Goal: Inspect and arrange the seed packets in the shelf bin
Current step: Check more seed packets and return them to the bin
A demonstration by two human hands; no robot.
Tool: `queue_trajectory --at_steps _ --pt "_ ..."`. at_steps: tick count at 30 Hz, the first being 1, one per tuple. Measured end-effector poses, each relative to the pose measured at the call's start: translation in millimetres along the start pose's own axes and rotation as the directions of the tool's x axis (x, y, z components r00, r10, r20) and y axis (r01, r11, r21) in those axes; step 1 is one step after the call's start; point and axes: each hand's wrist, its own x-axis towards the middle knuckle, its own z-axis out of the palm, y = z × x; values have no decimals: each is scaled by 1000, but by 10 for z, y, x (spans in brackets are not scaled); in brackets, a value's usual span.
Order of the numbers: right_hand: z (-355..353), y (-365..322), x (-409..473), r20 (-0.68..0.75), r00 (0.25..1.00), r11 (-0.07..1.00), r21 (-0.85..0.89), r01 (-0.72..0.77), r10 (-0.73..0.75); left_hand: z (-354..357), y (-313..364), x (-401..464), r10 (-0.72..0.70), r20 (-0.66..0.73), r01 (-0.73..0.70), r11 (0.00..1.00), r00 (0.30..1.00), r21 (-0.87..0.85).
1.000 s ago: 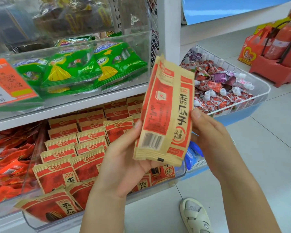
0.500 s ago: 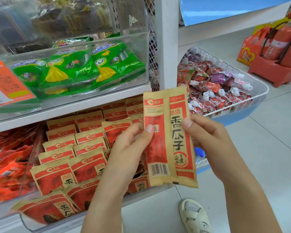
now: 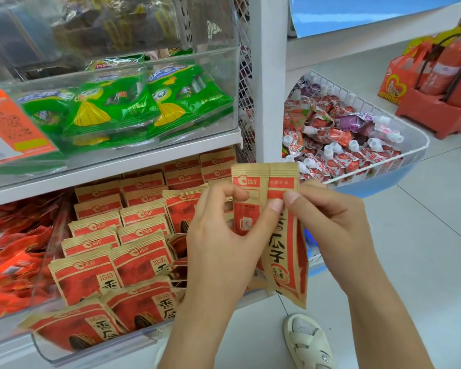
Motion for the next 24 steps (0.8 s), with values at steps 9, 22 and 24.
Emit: queue_trajectory --at_steps 9,22,24 --pt "3 16 -12 93 995 1000 19 16 -18 -20 -22 -7 27 22 -27 1000 999 10" --pt "-94 8 22 -86 996 999 36 -35 38 -50 8 26 -130 284 217 928 950 -301" --pt "-150 -17 50 -201 975 988 140 -66 94 -88 -12 38 -151 357 262 922 922 -286"
